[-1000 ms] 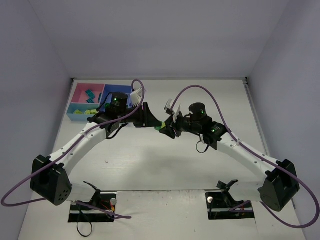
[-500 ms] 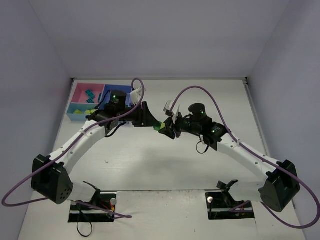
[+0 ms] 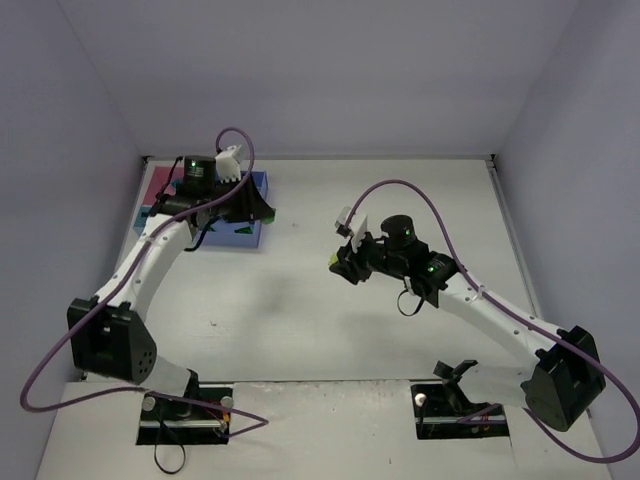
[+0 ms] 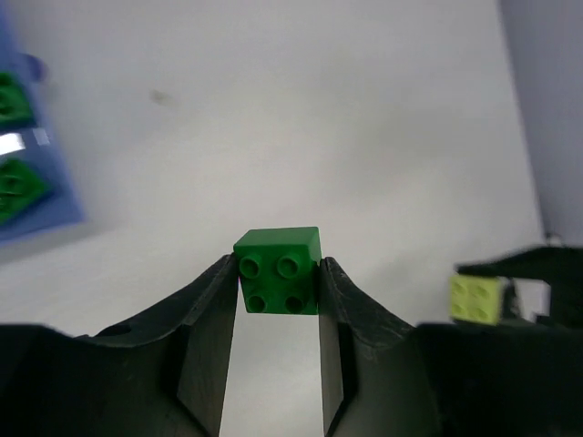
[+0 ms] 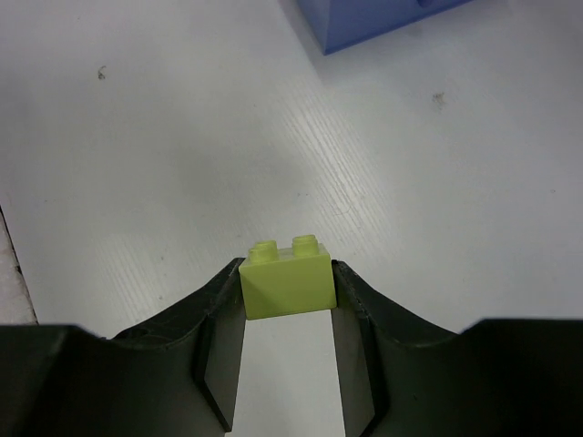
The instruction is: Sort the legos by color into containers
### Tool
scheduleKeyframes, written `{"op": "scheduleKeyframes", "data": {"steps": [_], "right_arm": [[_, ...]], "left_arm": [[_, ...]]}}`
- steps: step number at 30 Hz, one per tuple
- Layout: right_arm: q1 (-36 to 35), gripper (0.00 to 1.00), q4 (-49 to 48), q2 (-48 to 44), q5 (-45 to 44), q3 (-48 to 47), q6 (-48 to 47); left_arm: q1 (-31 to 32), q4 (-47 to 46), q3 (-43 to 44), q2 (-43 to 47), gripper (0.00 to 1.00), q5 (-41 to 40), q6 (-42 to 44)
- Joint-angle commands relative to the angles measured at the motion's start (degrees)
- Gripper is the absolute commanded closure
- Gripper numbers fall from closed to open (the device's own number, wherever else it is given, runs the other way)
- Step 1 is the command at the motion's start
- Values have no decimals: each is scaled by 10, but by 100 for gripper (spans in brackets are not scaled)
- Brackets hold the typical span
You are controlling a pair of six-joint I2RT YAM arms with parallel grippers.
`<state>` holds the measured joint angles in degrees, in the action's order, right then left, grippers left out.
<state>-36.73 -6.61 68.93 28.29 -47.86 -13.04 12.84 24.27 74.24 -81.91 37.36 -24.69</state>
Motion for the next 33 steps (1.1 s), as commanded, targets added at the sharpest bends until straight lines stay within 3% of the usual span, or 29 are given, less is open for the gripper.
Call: {"op": "scheduleKeyframes", "data": {"steps": [1,4,8,12,14,19,22,25,29,33], "right_arm": [[3,100,-30,-20,-5,-10,14],[3,100,-33,-20,4,-14,19],[3,100,-37,-17,14,-21,15],[3,100,-38,-6,23,-34,7],[3,100,-38,1,26,-45,4],[3,98,-45,18,43,-66,-10],[3,97,-58,17,61,-69,-23],[3,96,-58,17,81,-81,-44],[1,95,-57,20,99,-100,-60],[0,95,-57,25,112,-111,-65]], "left_arm": [[-26,4,65,-53,100,-170,75],[-44,-4,112,-119,97,-239,90],[-58,11,179,-219,79,-263,102],[-61,30,222,-263,51,-263,108],[-61,31,225,-265,46,-263,109],[-58,33,194,-213,38,-215,96],[-48,21,141,-123,37,-155,69],[-32,-9,89,-48,34,-7,-4],[12,-39,47,18,32,82,-65],[74,-35,26,54,31,90,-78]]}}
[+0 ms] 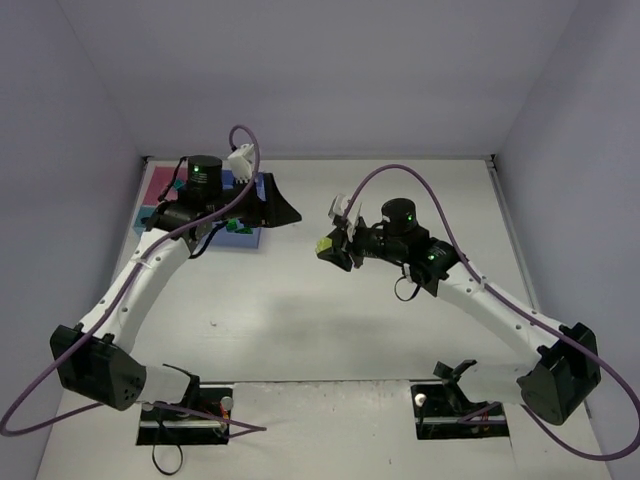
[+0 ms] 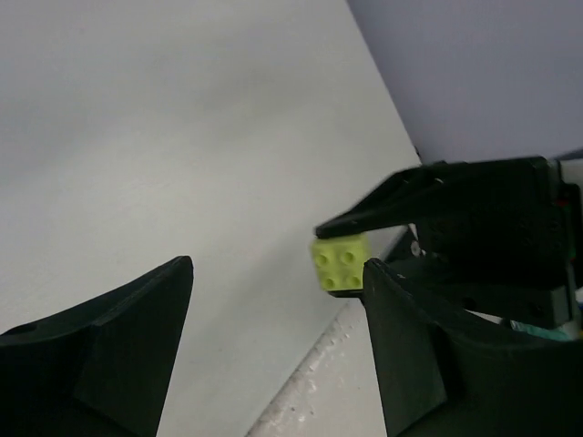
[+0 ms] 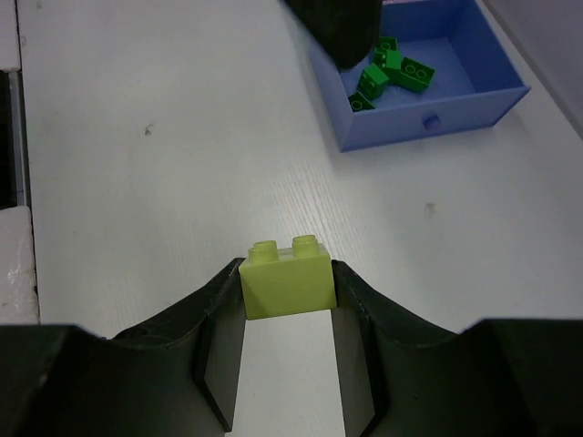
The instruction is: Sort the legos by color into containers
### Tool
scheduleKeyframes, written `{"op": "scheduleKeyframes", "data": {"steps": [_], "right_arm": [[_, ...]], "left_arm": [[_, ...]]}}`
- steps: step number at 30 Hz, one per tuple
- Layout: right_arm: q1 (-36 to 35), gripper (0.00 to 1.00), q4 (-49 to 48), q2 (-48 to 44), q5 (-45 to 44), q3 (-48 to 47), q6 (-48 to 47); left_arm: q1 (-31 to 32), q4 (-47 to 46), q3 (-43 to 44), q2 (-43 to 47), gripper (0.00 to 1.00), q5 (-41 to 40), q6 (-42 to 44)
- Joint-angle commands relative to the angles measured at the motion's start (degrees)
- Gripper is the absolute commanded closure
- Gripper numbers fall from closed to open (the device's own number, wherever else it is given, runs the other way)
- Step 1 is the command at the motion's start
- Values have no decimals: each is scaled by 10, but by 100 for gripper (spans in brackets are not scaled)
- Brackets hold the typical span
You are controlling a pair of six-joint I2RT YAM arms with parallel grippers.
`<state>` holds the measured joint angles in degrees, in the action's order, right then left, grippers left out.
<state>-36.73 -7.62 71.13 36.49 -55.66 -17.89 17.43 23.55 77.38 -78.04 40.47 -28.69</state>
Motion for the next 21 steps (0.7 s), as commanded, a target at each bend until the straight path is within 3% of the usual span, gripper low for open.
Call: {"op": "scheduleKeyframes", "data": {"steps": [1,7,15,21], "right_arm": [[0,94,-47,6,35,-35,-16],[-4,92,-43,9,48,-45,-15],[-10,92,-40,2,50,-42,-12],[-13,92,-40,-8,43,-35,-9]], "left_arm": [[50,-29,-12,24,31,57,-44],[109,-61,-37,34,31,31,-62],[129,-59,-36,22,32,2,-59],[132,-74,-37,-1,43,-1,-82]]}}
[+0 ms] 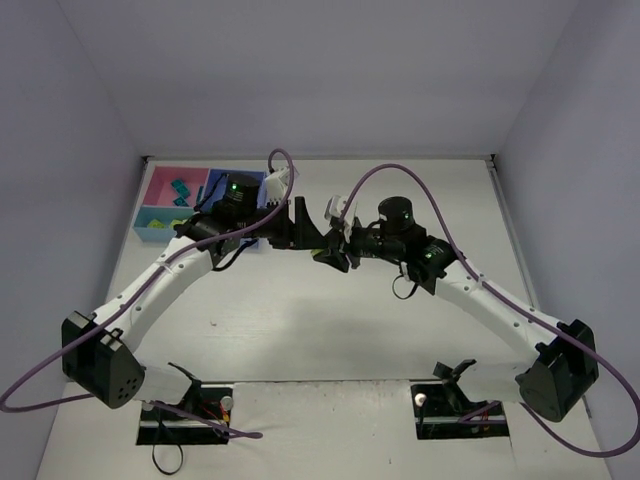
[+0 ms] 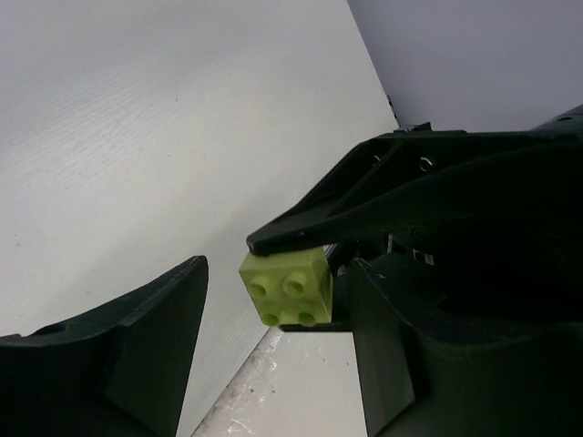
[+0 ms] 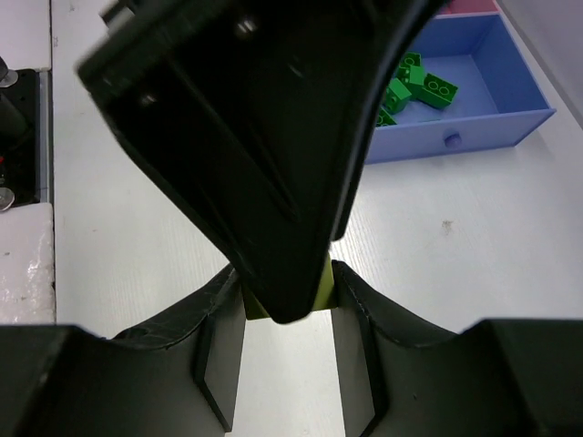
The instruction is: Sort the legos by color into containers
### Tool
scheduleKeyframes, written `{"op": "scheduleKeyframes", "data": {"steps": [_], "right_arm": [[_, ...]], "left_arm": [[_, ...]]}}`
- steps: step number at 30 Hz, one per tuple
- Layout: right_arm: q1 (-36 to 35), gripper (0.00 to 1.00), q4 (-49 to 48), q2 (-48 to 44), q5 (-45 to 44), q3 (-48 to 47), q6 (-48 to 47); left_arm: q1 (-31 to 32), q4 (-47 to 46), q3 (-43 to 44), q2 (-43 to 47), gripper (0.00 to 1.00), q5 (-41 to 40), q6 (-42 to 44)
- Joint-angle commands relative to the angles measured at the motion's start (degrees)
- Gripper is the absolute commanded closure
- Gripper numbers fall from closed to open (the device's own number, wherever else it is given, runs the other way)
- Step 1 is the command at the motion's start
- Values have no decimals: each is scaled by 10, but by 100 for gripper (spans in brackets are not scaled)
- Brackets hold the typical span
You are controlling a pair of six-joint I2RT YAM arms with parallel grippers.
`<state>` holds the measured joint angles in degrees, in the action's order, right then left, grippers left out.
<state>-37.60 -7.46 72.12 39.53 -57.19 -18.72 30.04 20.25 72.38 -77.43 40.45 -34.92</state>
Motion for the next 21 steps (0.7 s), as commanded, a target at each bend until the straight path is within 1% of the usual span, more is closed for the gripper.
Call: {"op": "scheduleKeyframes", "data": {"steps": [1,3,4,6,7,9,10,11,12,13,14,15,17,18,19,20,21], "right_arm": [[-5,92,-42,-19,12,-19,-1],[-5,92,-42,-22,9,-15,-1],[-5,92,-42,-22,7,-15,-1],[-5,92,-42,-25,6,-13,-1],[-5,92,-42,-25,2,-12,-1],[-5,90,-42,-26,-3,-9,-2],[-4,88,-42,-25,-7,-10,-4],[-5,80,-42,-25,-9,-9,-4],[-5,74,-42,-27,-12,-7,-4],[-5,65,-42,-27,-22,-6,-4],[-5,51,-41,-28,-29,-5,-4],[-4,44,-41,-29,-37,0,-3],[-3,32,-40,-35,-72,6,4],[-2,29,-39,-37,-86,10,6],[2,25,-37,-40,-99,18,9],[3,20,-36,-46,-118,23,17],[6,17,-35,-50,-128,26,25]], "left_arm": [[7,-51,10,-10,44,-1,-24],[11,-57,6,-14,50,6,-34],[12,-62,5,-15,58,8,-36],[19,-63,5,-17,65,9,-37],[19,-64,5,-16,74,11,-37],[20,-64,4,-17,84,20,-38],[20,-64,2,-16,94,20,-37],[20,-64,1,-12,97,19,-34],[20,-59,0,-11,99,13,-29],[18,-56,0,-11,100,10,-24],[16,-50,1,-11,100,7,-20],[13,-38,2,-12,100,2,-10],[2,-25,3,-13,100,-8,8],[-3,-14,4,-13,100,-13,15],[-22,-7,4,-15,100,-16,21],[-35,0,5,-15,100,-19,35],[-49,17,7,-16,100,-21,42]]}}
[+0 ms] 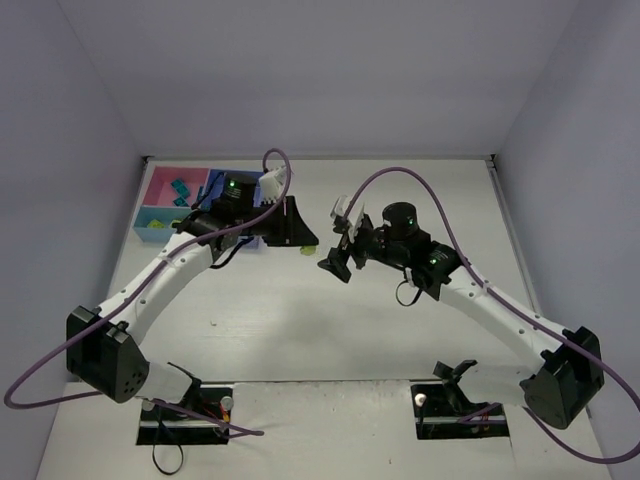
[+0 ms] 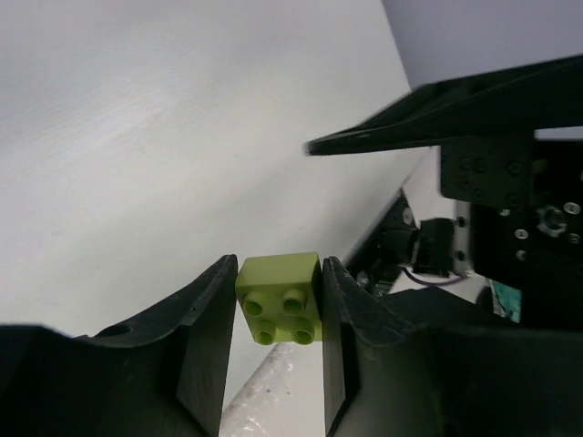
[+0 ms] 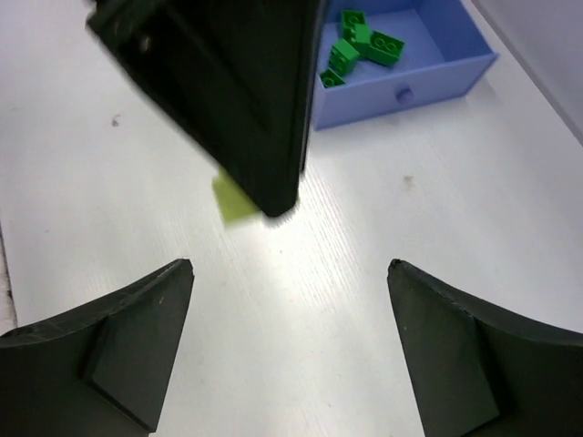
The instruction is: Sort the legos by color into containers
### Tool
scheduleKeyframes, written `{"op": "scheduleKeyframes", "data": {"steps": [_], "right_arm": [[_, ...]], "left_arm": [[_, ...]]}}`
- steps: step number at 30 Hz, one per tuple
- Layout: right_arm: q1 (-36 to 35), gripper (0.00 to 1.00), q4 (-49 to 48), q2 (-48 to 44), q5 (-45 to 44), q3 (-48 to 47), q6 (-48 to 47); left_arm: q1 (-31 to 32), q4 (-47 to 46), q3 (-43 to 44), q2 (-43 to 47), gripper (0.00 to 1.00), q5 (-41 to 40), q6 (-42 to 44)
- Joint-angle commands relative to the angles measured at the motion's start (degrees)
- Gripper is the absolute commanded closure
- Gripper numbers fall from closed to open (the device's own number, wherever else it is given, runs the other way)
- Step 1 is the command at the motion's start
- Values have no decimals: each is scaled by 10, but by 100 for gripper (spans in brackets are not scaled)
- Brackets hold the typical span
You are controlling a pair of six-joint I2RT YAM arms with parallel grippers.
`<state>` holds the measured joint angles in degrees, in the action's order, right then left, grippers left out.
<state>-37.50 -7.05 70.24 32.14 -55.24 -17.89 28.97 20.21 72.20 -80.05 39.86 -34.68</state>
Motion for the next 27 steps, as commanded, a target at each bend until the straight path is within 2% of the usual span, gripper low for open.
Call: {"op": "scheduleKeyframes", "data": {"steps": [1,3,6,8,11,15,21,24,25,26,27], "right_arm": [[12,15,-38,-33,-62,13,24],[19,12,-35,-41,-92,19,47],[26,7,-25,-55,-138,29,72],[28,6,-25,-67,-158,43,80],[31,6,-25,-83,-173,63,86],[38,5,-25,-99,-178,77,90],[45,5,-18,-96,-171,80,103],[45,5,-18,-96,-173,80,104],[51,4,-15,-91,-176,72,104],[52,4,-15,-90,-176,72,104],[53,4,-15,-89,-176,70,104]], "left_arm": [[-54,30,12,10,100,-34,50],[-104,81,30,10,100,-71,82],[-180,122,55,0,100,-178,115],[-216,125,63,-18,100,-250,138],[-273,101,70,-50,100,-316,159],[-344,52,94,-108,100,-349,185],[-385,17,151,-212,97,-368,204],[-393,5,178,-245,87,-375,211],[-394,-2,197,-272,56,-393,213],[-394,-3,197,-273,55,-393,213],[-394,-3,196,-271,47,-393,211]]}}
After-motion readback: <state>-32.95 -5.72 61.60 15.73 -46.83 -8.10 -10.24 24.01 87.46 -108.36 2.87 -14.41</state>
